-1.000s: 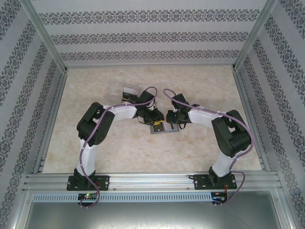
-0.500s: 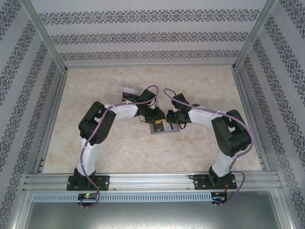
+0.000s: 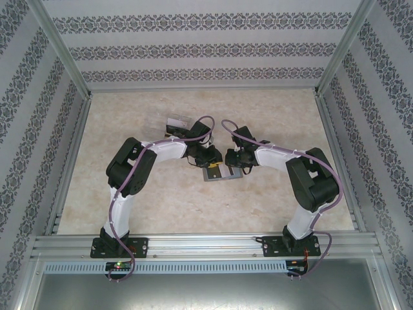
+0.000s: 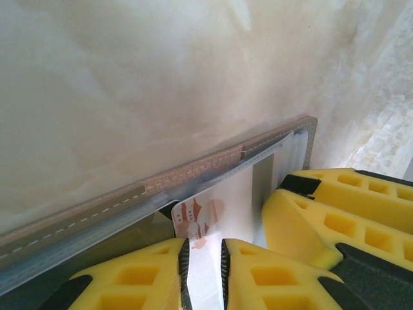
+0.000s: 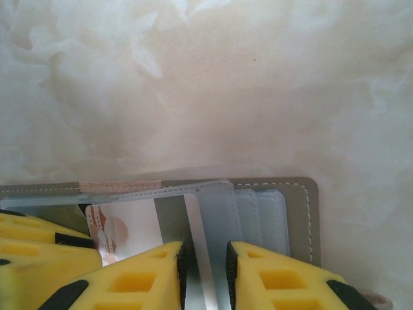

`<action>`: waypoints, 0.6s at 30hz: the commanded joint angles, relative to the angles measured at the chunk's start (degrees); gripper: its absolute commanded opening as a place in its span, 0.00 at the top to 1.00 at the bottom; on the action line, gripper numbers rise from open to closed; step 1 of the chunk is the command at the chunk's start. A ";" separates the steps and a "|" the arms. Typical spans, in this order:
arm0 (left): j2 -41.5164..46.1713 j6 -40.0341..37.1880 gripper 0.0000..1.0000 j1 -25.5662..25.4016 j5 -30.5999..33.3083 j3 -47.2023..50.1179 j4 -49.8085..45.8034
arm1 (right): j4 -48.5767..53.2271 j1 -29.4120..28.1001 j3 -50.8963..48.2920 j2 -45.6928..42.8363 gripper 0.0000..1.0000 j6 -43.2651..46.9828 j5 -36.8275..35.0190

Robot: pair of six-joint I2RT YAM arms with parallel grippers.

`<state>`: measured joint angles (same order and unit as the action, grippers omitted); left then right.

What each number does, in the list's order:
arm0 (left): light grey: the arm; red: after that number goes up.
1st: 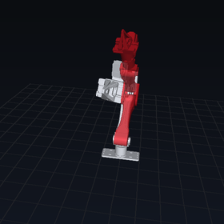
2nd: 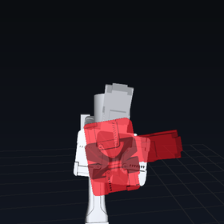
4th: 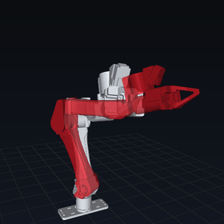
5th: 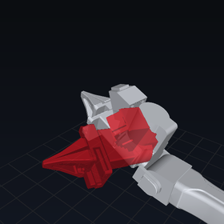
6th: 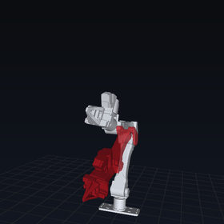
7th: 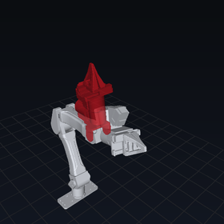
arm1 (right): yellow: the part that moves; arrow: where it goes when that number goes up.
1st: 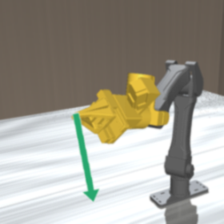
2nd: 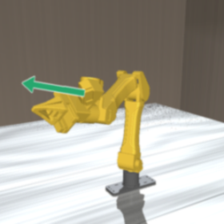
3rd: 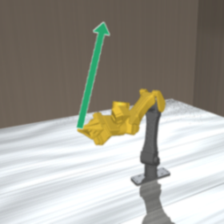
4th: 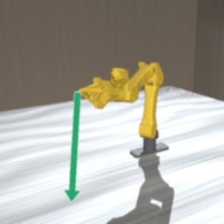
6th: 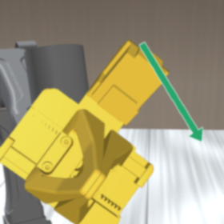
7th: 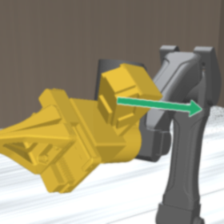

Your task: Take the credit cards out of the card holder

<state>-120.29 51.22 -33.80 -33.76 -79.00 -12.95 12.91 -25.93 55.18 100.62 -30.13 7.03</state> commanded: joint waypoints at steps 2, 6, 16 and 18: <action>4.03 -1.39 0.76 -0.50 2.22 1.00 -1.81 | 2.35 0.58 0.30 2.21 0.74 -0.99 0.82; 6.15 -1.05 0.76 -0.54 4.27 2.98 -0.81 | 2.45 0.63 0.33 2.22 0.74 -0.91 0.87; 3.28 1.25 0.74 -0.62 2.33 3.56 0.59 | 2.49 0.62 0.44 2.32 0.74 -0.96 0.99; 2.82 1.12 0.74 -0.59 1.82 3.03 0.84 | 2.49 0.62 0.42 2.30 0.74 -0.87 1.15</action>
<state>-115.94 51.51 -33.80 -30.37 -75.53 -12.93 12.93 -25.61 55.42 100.88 -30.15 7.64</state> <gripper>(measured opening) 0.256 0.261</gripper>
